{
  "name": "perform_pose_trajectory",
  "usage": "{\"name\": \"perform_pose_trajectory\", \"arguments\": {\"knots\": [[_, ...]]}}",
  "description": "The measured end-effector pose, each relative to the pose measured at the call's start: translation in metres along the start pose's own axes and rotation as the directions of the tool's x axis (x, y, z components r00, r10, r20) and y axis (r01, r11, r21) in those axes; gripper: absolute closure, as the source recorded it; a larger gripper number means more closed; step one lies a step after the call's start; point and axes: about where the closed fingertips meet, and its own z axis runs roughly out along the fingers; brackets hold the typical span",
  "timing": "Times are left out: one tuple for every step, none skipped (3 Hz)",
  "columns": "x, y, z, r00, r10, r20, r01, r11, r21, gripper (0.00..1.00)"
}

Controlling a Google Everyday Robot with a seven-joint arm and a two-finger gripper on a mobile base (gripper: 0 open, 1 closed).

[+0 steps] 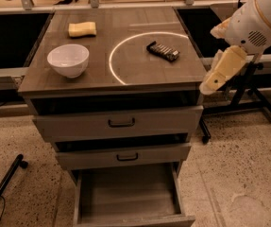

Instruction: Place rxbar chocolate into bottom drawer

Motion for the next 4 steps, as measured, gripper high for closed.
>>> {"name": "perform_pose_trajectory", "arguments": {"knots": [[-0.005,-0.029,0.025,0.998,0.022,0.060,-0.023,0.9995,0.022,0.00],[-0.010,-0.054,0.048,0.993,0.064,0.103,-0.070,0.9960,0.054,0.00],[-0.018,-0.078,0.070,0.983,0.098,0.157,-0.110,0.9915,0.070,0.00],[-0.027,-0.106,0.093,0.967,0.137,0.215,-0.154,0.9862,0.062,0.00]]}}
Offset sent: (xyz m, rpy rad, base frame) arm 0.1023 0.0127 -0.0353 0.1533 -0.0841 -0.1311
